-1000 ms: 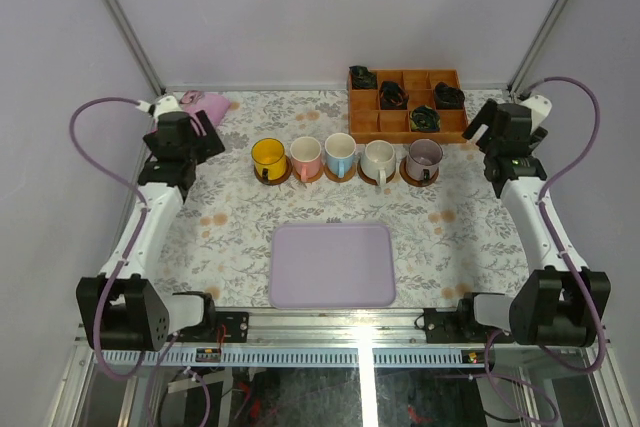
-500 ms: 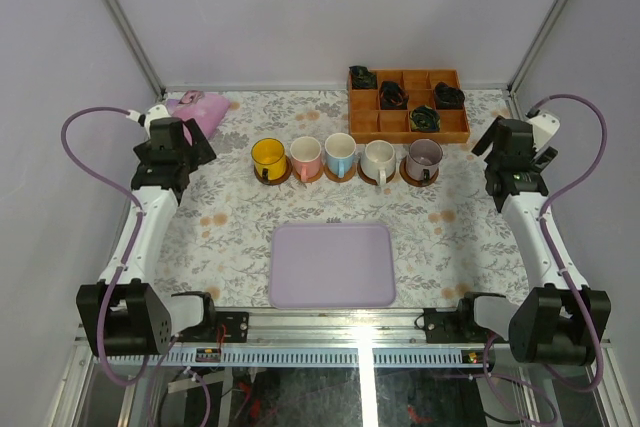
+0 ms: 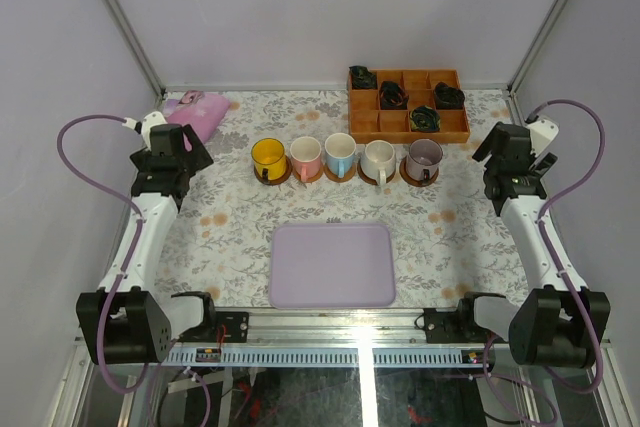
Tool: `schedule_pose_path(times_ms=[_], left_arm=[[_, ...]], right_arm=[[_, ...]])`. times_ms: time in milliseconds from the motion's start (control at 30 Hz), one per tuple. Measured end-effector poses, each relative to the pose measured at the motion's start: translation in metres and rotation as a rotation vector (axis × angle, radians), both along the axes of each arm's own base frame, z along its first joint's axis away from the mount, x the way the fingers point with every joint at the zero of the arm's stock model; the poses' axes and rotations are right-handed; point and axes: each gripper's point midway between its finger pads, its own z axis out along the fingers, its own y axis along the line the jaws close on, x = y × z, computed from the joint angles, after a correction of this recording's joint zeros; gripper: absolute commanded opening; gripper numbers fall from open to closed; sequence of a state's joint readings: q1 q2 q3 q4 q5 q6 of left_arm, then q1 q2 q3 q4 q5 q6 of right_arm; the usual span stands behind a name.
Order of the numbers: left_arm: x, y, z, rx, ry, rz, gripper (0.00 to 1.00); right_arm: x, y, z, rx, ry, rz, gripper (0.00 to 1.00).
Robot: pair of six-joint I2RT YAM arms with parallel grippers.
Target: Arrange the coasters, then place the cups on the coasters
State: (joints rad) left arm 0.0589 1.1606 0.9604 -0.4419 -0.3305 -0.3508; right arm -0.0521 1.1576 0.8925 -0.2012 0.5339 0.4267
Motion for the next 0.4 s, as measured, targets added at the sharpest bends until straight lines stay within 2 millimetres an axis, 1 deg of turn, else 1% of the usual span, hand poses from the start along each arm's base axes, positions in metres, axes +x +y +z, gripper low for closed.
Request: schedule_pose_path(times_ms=[233,400], left_arm=[[-0.006,0.003,-0.0087,0.007,0.017,0.02,1.0],[-0.0086,0.0068,-0.0103,0.021,0.021,0.039,1.0]], right_arm=[[-0.0035,0.0001,-0.0008,-0.001,-0.001,0.0,0.99],[-0.0049,0.0,-0.0038,0.0,0.005,-0.001,0.99]])
